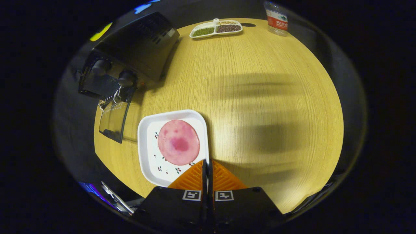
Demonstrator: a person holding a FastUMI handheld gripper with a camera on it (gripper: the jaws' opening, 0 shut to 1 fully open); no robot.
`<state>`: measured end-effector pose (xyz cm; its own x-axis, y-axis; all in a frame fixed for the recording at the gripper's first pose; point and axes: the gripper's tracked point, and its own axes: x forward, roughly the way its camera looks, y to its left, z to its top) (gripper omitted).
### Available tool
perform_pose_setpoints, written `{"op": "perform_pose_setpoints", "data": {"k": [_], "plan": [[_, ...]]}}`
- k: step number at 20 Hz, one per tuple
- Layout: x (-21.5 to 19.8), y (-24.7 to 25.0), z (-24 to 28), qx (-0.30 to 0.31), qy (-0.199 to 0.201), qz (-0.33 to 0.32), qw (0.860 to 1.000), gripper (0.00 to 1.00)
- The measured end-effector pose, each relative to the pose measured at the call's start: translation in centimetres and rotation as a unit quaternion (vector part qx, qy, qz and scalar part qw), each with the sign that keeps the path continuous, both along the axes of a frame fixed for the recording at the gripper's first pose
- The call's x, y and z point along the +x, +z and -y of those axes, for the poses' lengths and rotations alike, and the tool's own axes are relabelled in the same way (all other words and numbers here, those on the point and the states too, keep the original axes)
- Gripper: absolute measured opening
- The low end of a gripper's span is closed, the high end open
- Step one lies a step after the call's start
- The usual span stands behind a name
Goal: Open the toaster oven, put the food inside, and close the toaster oven door.
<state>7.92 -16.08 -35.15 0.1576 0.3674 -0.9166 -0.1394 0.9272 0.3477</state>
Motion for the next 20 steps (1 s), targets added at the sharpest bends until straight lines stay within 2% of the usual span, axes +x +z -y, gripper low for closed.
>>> {"op": "perform_pose_setpoints", "data": {"k": [7,11,16,20], "plan": [[-2.1,0.9,-0.5,0.053,-0.058,-0.025,0.997,0.01],[-2.7,3.0,0.0,0.075,-0.098,-0.011,0.992,0.01],[-4.2,5.9,0.0,0.106,-0.160,0.003,0.981,0.01],[-6.0,8.3,-1.3,0.138,-0.194,0.013,0.971,0.01]]}}
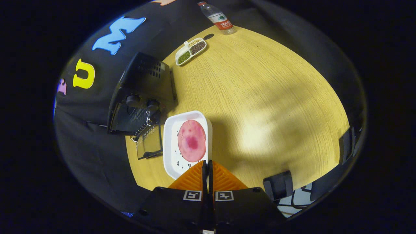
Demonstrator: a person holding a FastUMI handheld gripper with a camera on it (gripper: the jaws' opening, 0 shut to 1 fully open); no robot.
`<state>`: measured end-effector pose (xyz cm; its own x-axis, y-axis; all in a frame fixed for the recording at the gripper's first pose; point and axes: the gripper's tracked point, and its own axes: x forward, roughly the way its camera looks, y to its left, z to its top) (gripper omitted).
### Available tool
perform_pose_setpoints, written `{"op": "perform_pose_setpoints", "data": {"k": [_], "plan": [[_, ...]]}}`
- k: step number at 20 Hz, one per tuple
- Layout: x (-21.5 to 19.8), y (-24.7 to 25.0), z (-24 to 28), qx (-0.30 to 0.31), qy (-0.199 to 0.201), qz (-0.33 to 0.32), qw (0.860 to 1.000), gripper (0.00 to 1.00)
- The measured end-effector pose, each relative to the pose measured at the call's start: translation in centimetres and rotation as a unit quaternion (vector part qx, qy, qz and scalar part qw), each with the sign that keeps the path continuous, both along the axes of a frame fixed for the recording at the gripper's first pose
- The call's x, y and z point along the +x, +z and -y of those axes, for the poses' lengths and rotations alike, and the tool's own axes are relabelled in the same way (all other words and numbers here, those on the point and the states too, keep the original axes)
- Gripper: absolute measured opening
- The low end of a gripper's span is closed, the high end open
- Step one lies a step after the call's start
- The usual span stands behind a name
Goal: Open the toaster oven, put the food inside, and close the toaster oven door.
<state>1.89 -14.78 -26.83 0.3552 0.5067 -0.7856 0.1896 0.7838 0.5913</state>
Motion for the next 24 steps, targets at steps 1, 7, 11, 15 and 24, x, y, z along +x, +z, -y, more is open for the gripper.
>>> {"op": "perform_pose_setpoints", "data": {"k": [1,7,11,15,24], "plan": [[-0.4,0.5,-0.5,0.007,-0.007,0.005,1.000,0.02],[-3.1,4.0,-2.9,0.071,-0.073,0.015,0.995,0.02],[-4.7,5.6,-4.6,0.073,-0.091,0.035,0.993,0.02],[-6.3,7.3,-7.9,0.096,-0.097,0.046,0.990,0.02],[-7.3,9.7,-15.2,0.109,-0.066,0.058,0.990,0.01]]}}
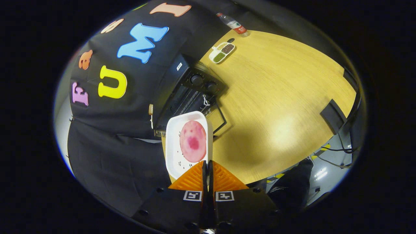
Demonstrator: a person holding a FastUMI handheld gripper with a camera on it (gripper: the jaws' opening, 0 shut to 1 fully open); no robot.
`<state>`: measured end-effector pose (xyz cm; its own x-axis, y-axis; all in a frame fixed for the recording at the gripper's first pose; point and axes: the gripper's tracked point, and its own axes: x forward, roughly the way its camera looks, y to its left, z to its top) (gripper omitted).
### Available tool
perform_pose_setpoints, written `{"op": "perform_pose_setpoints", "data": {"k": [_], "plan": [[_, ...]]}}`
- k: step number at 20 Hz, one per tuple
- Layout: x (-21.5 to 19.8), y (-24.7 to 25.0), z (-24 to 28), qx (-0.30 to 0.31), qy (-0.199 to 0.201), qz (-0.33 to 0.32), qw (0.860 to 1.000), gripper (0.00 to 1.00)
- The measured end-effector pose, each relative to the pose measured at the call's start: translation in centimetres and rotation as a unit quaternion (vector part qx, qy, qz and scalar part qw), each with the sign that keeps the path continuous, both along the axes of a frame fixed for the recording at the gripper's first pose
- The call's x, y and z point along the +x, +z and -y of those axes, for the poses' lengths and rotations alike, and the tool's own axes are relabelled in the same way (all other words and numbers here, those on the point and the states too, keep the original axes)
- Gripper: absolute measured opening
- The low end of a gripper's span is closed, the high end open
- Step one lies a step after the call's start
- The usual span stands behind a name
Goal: Open the toaster oven, put the food inside, and close the toaster oven door.
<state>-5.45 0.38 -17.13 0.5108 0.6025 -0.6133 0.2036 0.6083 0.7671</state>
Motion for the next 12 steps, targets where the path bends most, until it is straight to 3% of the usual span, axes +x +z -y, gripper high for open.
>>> {"op": "perform_pose_setpoints", "data": {"k": [12], "plan": [[7.1,-2.2,-7.5,0.023,0.022,-0.027,0.999,0.01]]}}
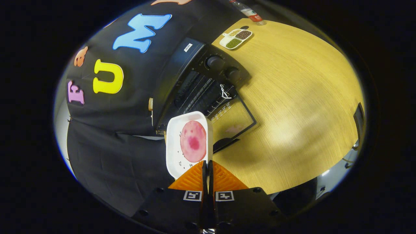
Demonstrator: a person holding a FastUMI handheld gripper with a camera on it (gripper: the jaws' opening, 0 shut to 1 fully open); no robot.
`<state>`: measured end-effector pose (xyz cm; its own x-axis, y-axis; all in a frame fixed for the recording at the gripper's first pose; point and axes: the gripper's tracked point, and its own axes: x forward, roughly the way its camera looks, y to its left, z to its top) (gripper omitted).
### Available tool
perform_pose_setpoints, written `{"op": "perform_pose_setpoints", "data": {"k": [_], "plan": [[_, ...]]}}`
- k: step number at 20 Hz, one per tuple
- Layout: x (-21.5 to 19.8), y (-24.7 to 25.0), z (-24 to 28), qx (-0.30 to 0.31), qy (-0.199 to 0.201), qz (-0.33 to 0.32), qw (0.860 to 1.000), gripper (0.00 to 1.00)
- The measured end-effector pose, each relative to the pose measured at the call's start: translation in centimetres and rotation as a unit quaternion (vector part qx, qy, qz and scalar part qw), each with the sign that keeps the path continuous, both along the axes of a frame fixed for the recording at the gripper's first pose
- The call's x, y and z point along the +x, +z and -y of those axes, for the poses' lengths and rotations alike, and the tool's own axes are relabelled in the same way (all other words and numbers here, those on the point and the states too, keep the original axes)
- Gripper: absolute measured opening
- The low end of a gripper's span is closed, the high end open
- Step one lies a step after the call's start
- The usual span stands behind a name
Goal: Open the toaster oven, put the food inside, and close the toaster oven door.
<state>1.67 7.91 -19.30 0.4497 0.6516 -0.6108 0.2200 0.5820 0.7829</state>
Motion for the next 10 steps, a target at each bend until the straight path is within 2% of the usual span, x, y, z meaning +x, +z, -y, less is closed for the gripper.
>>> {"op": "perform_pose_setpoints", "data": {"k": [10], "plan": [[6.9,-3.3,-3.4,0.015,-0.046,-0.041,0.998,0.02]]}}
